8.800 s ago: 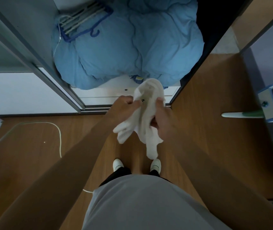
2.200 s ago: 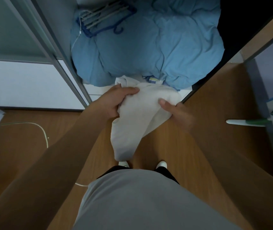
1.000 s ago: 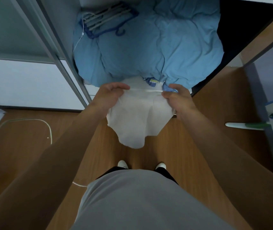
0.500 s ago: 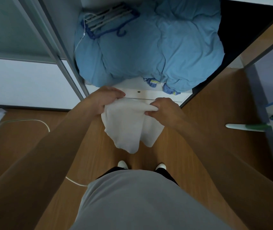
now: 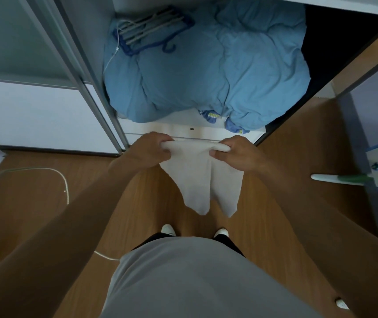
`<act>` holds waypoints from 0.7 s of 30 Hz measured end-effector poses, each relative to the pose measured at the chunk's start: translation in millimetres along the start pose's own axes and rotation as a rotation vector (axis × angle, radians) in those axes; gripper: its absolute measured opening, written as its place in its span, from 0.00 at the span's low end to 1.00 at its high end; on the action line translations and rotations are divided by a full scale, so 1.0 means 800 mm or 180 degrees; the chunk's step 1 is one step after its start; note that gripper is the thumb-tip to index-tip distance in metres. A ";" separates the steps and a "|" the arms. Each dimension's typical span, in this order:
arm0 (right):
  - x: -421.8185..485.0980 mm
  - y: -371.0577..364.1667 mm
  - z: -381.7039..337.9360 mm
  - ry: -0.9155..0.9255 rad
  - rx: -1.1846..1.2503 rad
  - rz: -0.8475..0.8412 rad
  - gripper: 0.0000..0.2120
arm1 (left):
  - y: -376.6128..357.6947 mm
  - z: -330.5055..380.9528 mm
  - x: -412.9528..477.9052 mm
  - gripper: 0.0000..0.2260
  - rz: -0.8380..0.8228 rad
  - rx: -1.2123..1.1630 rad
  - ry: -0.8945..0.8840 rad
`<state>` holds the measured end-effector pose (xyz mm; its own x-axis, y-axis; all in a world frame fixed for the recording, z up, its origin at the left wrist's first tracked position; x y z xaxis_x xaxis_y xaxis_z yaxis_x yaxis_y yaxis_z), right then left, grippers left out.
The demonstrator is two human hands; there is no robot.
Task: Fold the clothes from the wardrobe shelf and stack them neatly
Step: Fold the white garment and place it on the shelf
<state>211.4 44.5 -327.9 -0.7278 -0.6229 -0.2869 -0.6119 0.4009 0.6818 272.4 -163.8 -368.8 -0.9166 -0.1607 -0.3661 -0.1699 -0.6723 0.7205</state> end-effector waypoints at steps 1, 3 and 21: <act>-0.002 0.003 0.004 -0.0097 0.0054 0.0013 0.20 | 0.008 0.000 0.001 0.16 0.0215 -0.0025 0.0000; -0.006 0.007 0.007 -0.0229 0.0343 0.0006 0.22 | 0.024 0.001 0.001 0.11 0.0469 -0.0434 -0.0008; -0.016 0.017 0.008 -0.0524 0.3897 0.0326 0.21 | -0.006 -0.009 -0.021 0.33 -0.0006 -0.2964 0.1086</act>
<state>210.4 62.1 -319.2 -0.7654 -0.4953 -0.4108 -0.3719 0.8615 -0.3458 291.2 -163.3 -370.7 -0.7385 -0.2601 -0.6220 0.3150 -0.9488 0.0227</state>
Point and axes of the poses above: each hand's wrist, its own x-axis towards the middle knuckle, its own y-axis out of the back of the hand, z = x × y, the point moved 9 cm from there along x, towards the middle knuckle, and after that the axes turned 7 degrees about y, right-handed, at the moved point
